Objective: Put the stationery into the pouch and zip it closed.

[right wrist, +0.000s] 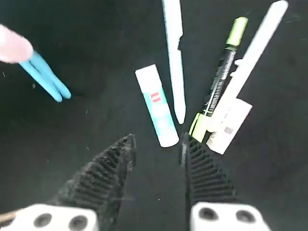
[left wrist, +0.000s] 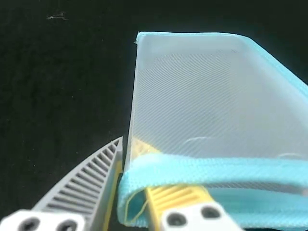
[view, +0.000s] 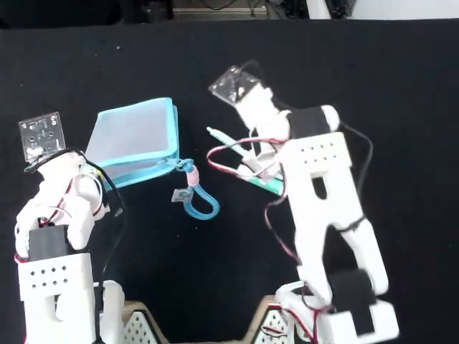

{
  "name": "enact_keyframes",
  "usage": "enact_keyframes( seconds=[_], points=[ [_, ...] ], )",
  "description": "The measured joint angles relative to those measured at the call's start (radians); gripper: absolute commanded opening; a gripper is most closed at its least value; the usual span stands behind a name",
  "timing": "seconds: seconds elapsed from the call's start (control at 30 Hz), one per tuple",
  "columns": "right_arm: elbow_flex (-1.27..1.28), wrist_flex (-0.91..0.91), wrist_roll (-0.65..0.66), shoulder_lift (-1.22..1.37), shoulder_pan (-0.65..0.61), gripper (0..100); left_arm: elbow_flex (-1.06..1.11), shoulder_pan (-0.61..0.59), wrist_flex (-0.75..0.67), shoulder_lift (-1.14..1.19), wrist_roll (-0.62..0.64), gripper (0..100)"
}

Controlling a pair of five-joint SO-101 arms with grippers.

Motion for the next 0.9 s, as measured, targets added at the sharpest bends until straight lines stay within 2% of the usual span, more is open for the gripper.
enact_keyframes(
  seconds=[0.2, 0.53, 0.9],
  points=[
    [0.054, -0.086, 0.048, 0.137, 0.02, 14.1, 0.0, -0.005, 0.0, 0.0, 0.0, 3],
    [0.094, -0.242, 0.23, 0.361, 0.038, 14.1, 0.017, -0.005, 0.0, -0.002, 0.0, 3],
    [0.094, -0.315, 0.244, 0.5, 0.04, 12.9, 0.017, -0.005, 0.0, -0.002, 0.0, 3]
  ],
)
